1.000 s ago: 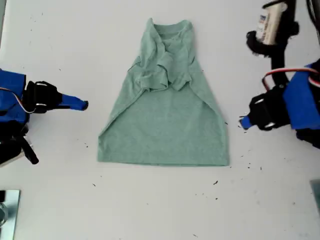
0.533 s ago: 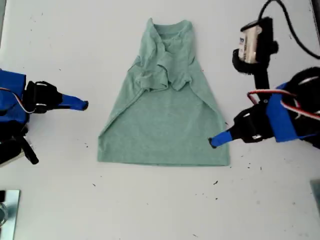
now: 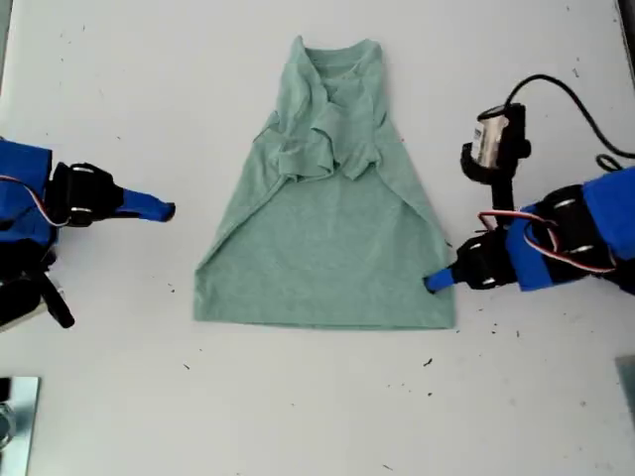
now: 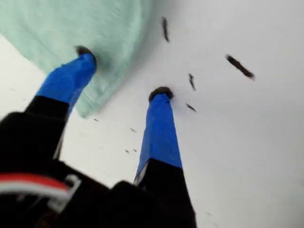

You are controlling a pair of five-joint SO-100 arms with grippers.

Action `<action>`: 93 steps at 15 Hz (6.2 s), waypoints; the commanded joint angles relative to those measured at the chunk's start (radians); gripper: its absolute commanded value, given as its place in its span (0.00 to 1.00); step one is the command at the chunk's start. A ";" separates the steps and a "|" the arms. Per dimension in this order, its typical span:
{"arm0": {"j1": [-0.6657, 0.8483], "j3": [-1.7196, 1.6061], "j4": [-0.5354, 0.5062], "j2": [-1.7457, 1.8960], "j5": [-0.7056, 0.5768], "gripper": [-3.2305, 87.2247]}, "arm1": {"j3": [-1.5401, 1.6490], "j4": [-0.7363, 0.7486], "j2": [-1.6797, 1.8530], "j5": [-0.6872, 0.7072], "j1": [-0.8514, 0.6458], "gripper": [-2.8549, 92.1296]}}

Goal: Fold t shirt

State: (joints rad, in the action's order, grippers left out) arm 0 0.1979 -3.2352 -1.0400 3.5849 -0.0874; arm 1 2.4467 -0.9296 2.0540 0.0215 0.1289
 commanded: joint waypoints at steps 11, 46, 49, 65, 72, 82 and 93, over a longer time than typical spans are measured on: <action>-0.017 -0.014 0.018 -0.005 0.003 0.03 | -0.374 -0.586 0.239 0.031 0.029 0.04; -0.318 1.437 -0.548 -1.312 0.319 0.03 | 0.531 -0.327 1.177 0.403 -0.276 0.06; -0.318 1.713 -0.546 -1.601 0.270 0.03 | 0.549 -0.353 1.267 0.402 -0.279 0.06; -0.322 1.647 -0.210 -2.155 0.178 0.35 | 0.546 -0.388 1.310 0.367 -0.213 0.06; -0.314 1.514 -0.138 -1.917 0.249 0.03 | 0.557 -0.396 1.353 0.371 -0.204 0.06; -0.242 2.375 -0.072 -2.569 0.000 0.24 | 0.551 -0.419 1.387 0.360 -0.201 0.06; -0.089 0.825 -0.061 -0.974 0.061 0.03 | 0.554 -0.420 1.393 0.362 -0.216 0.06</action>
State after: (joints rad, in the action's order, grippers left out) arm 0 0.0997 -1.7549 -1.3407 2.0739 -0.0614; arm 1 3.0097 -1.3484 3.4392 0.3881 -0.0828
